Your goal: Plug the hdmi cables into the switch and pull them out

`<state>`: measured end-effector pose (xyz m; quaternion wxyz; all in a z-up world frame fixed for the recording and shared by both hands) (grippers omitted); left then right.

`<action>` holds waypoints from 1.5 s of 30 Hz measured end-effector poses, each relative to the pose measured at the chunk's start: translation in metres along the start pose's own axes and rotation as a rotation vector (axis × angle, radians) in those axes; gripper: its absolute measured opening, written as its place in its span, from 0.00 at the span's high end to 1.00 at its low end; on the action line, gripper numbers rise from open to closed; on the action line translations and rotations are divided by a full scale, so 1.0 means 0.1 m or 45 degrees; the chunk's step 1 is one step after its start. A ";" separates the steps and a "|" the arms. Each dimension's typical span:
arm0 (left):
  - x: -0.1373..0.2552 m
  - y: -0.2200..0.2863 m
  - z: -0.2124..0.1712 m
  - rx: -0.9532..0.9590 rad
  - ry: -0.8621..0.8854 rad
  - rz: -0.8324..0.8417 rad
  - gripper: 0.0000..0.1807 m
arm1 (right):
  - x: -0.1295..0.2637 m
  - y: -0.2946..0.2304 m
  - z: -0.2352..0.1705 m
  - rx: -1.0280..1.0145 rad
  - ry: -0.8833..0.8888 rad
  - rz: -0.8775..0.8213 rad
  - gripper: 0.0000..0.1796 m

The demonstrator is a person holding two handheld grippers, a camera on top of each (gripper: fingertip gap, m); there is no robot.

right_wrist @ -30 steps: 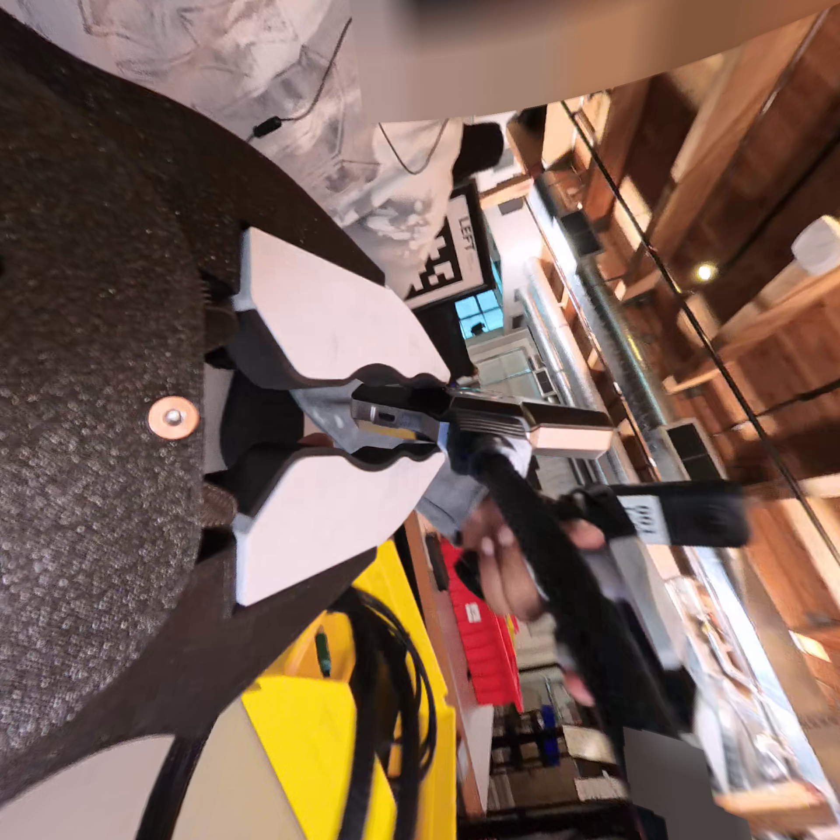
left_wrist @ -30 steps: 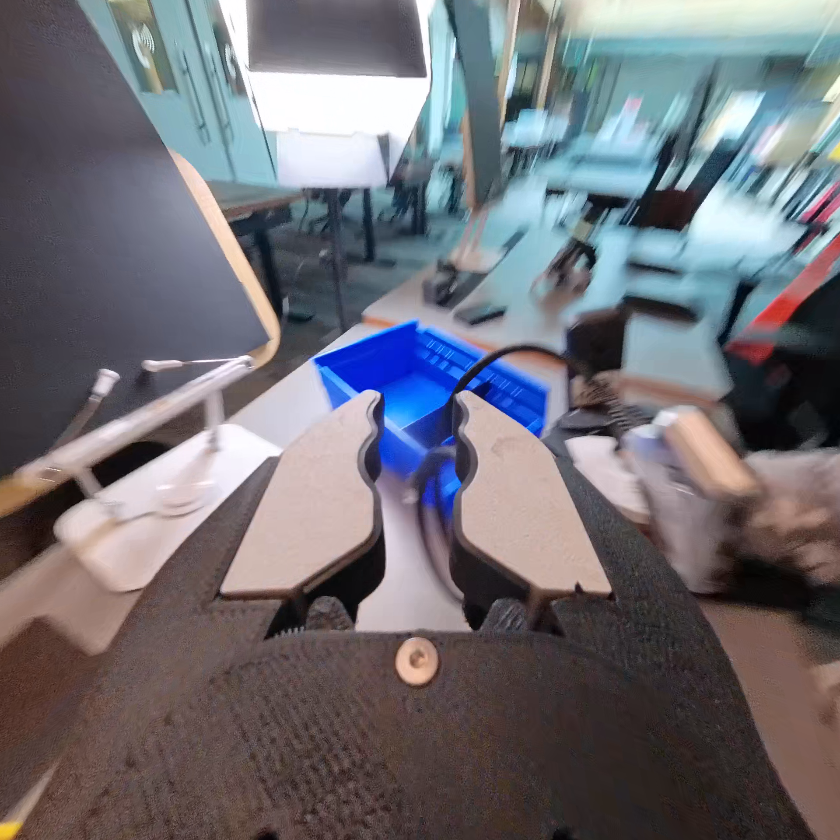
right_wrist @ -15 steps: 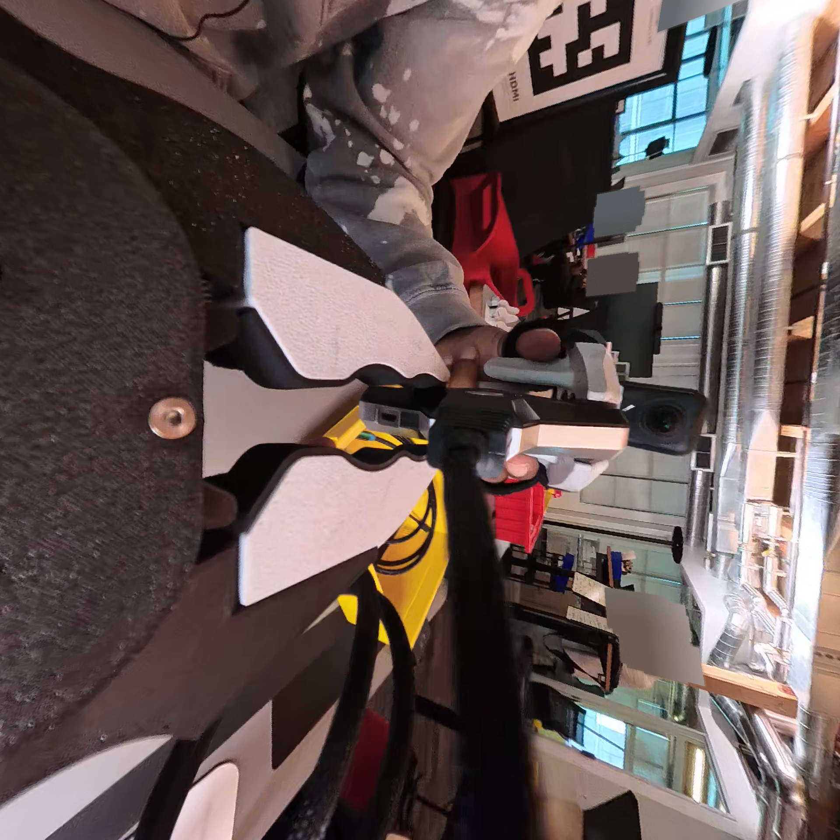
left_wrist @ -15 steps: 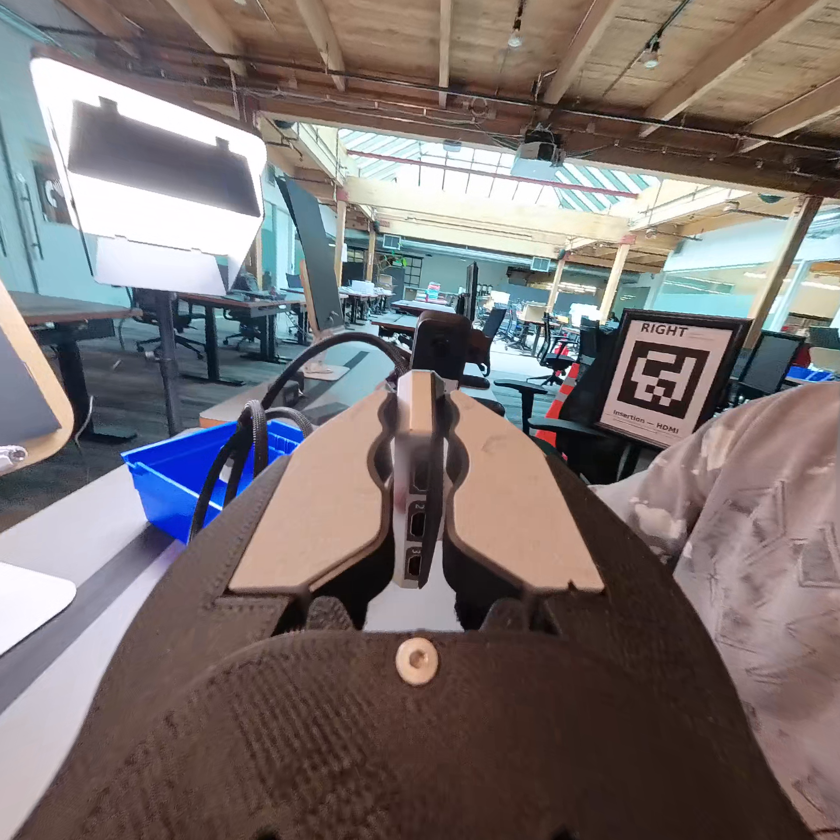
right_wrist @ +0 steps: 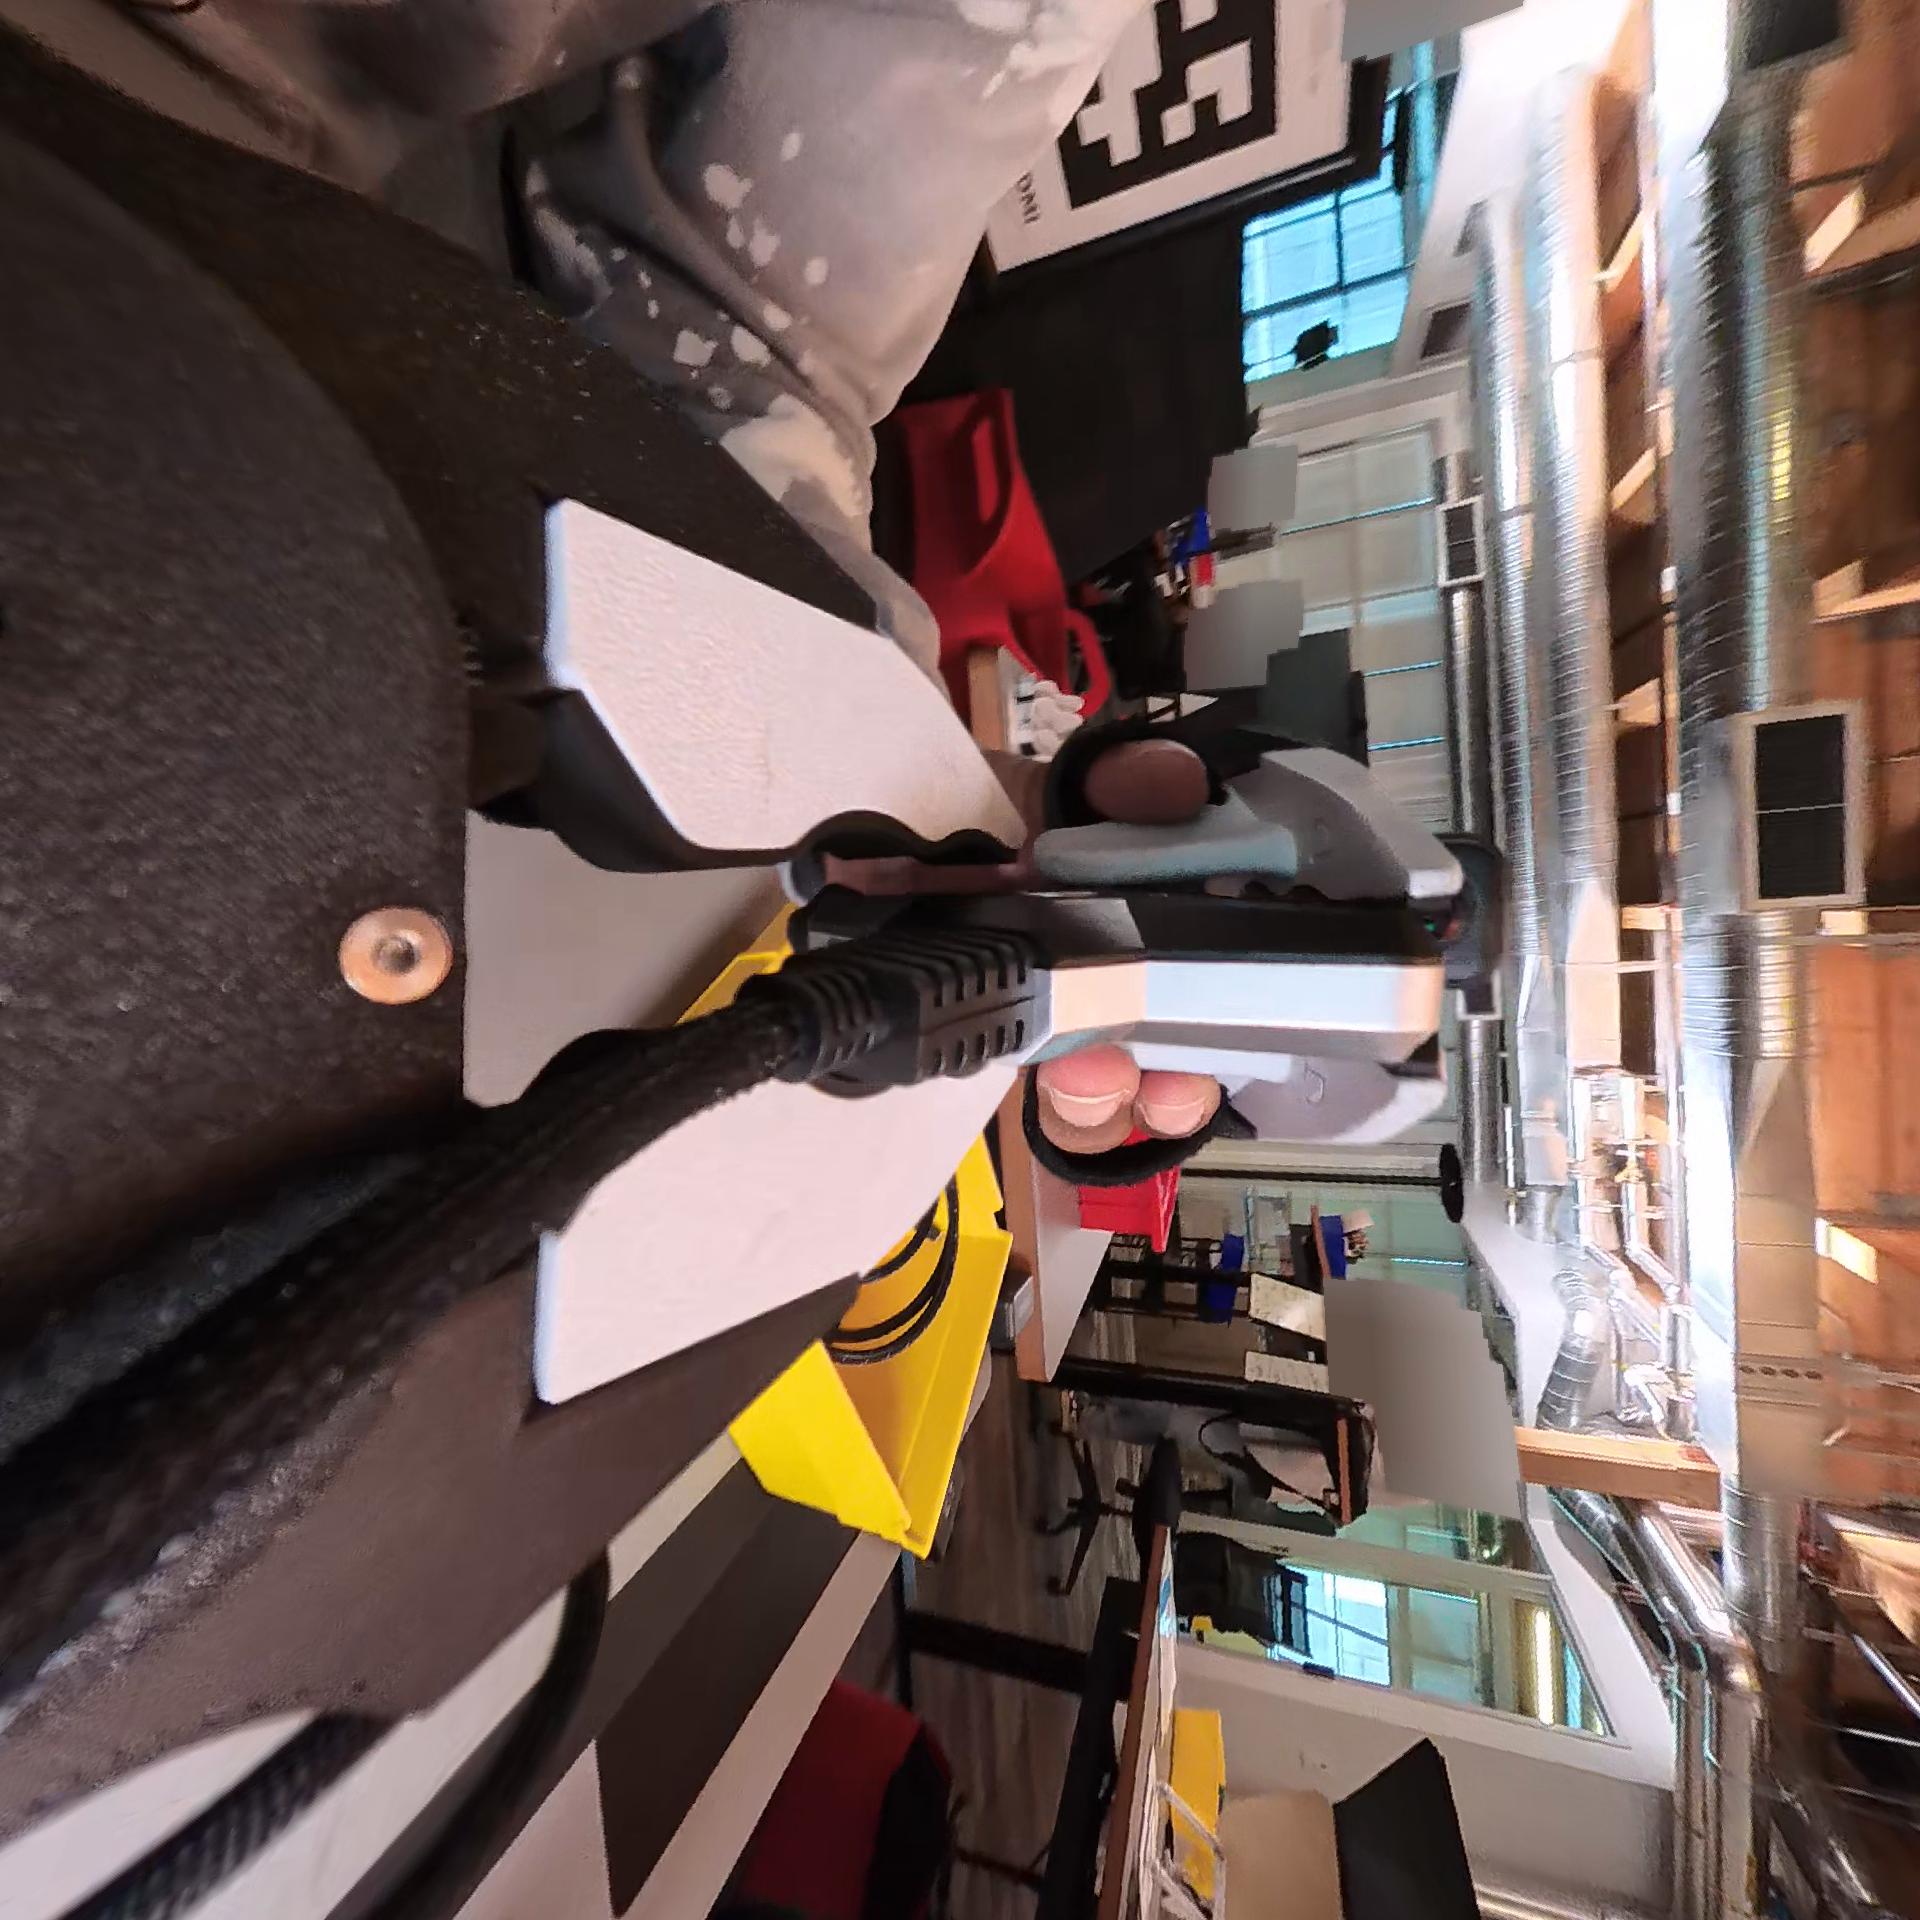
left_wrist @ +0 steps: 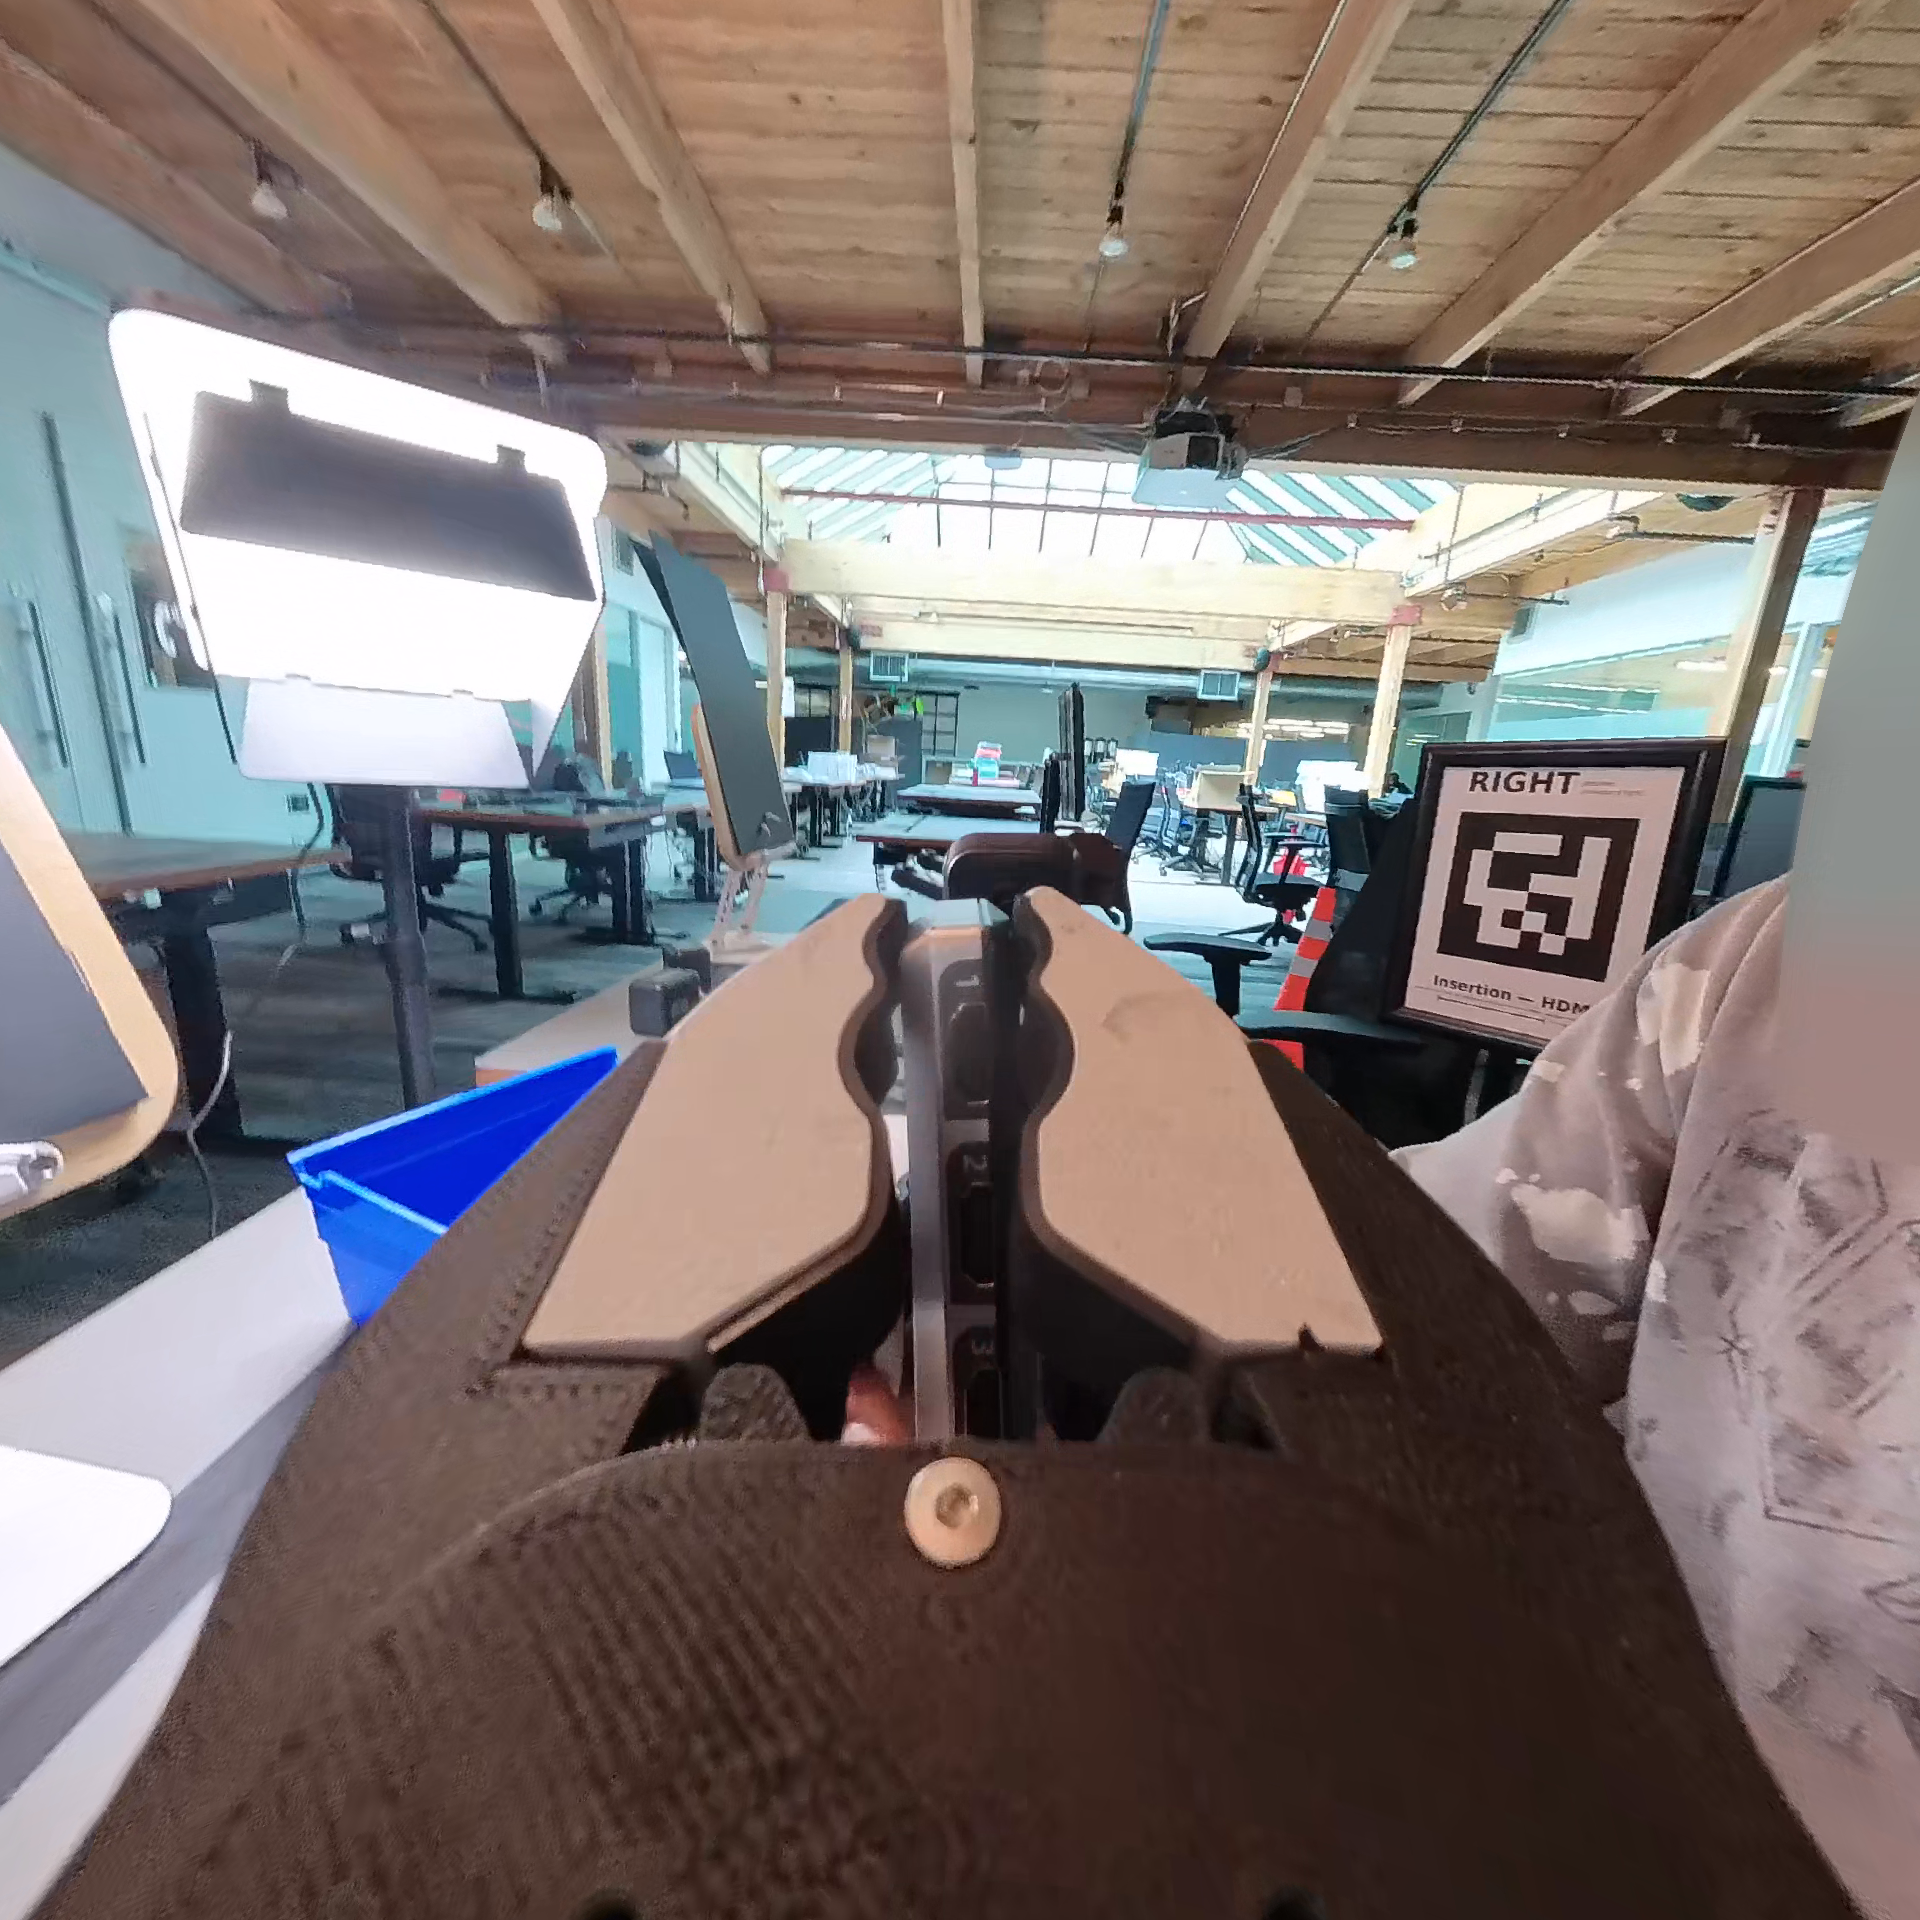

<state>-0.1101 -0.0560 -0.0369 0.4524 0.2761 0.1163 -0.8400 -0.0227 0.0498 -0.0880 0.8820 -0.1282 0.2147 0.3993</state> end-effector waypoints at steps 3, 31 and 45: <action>-0.01 0.03 -0.02 -0.040 0.087 -0.019 0.89 | -0.01 -0.02 0.01 -0.017 0.047 -0.003 0.82; 0.87 -0.32 0.73 -0.387 -0.506 0.823 0.85 | 0.31 0.08 0.62 0.243 -0.121 -0.212 0.87; 1.90 -1.34 0.56 -0.467 -1.499 1.344 0.84 | 0.45 0.03 0.94 0.315 -0.092 -0.269 0.87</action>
Point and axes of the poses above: each gripper's, where its closed fingertips meet, x back along the fingers, z out of its top, y = z × x across the jaws, the point moved 9 cm from there along x, back along the fingers, and after that the axes turned 15 degrees about y, right-handed, at the moved point
